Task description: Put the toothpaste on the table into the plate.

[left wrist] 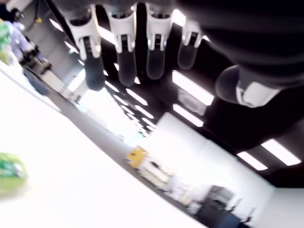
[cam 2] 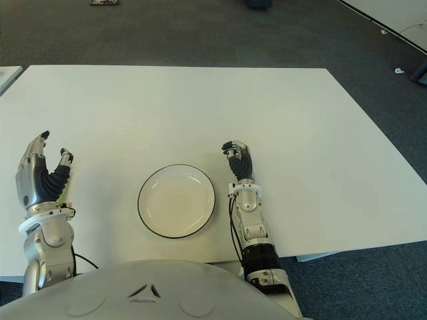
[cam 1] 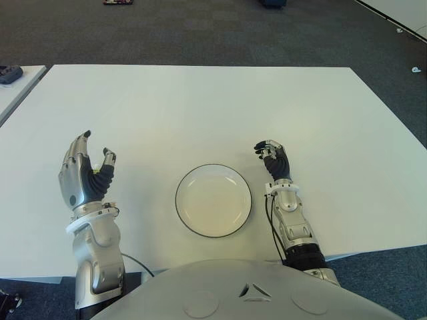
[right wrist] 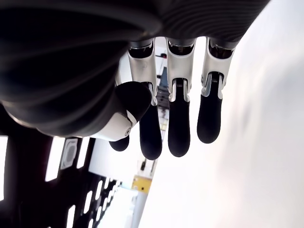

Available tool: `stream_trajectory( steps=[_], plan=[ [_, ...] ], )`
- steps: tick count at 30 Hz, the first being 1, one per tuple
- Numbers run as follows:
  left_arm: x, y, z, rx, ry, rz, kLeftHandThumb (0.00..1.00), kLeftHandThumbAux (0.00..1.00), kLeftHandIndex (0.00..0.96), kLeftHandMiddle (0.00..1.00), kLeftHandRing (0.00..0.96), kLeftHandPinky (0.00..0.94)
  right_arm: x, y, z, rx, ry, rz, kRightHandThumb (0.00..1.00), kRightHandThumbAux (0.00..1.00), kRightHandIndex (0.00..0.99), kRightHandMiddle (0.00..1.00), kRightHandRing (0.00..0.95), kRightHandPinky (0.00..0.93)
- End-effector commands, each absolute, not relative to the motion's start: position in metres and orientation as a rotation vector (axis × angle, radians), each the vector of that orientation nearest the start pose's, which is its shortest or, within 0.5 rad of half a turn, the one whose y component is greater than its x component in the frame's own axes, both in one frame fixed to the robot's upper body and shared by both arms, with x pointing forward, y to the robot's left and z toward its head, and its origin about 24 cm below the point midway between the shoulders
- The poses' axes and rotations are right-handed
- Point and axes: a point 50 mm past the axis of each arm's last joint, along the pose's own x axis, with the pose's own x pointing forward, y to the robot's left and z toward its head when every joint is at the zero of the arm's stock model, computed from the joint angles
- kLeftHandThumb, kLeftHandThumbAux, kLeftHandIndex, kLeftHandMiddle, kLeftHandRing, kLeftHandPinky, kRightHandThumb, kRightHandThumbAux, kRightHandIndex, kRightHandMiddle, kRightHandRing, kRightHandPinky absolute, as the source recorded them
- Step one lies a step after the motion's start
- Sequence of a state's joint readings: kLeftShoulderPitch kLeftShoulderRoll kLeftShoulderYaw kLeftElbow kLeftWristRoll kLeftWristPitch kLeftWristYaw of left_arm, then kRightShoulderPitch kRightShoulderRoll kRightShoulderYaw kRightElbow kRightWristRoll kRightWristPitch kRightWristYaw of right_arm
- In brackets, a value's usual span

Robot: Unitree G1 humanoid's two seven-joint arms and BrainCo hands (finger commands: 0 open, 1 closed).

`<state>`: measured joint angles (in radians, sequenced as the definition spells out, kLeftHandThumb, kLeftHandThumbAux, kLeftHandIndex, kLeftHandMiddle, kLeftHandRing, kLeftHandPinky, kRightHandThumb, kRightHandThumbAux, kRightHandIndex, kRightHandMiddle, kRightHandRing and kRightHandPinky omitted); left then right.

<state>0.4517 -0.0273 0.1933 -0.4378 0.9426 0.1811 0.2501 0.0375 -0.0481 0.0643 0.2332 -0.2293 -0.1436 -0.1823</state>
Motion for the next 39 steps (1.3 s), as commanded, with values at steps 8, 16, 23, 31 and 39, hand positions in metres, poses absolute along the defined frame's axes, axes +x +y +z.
stream_trajectory(
  steps=[8,16,23,31,39],
  plan=[
    [0.146,0.24,0.049,1.146,0.581,0.659,0.442,0.208,0.002,0.006,0.008,0.02,0.236,-0.151,-0.01,-0.277,0.123,-0.081,0.841,0.69,0.419,0.46,0.433,0.439],
    [0.148,0.246,0.041,1.205,0.766,0.618,0.378,0.156,0.0,0.0,0.0,0.0,0.236,-0.152,-0.011,-0.286,0.128,-0.086,0.841,0.691,0.417,0.46,0.434,0.44],
    [0.147,0.251,0.033,1.254,0.891,0.503,0.345,0.143,0.0,0.0,0.0,0.0,0.235,-0.153,-0.011,-0.29,0.123,-0.082,0.841,0.691,0.417,0.46,0.437,0.448],
    [0.147,0.252,0.023,1.277,0.995,0.391,0.333,0.141,0.0,0.0,0.0,0.0,0.235,-0.154,-0.011,-0.287,0.126,-0.08,0.841,0.69,0.419,0.459,0.438,0.448],
    [0.144,0.252,0.013,1.285,1.063,0.295,0.356,0.133,0.0,0.0,0.0,0.0,0.235,-0.154,-0.011,-0.281,0.124,-0.081,0.841,0.691,0.418,0.46,0.439,0.447]
  ],
)
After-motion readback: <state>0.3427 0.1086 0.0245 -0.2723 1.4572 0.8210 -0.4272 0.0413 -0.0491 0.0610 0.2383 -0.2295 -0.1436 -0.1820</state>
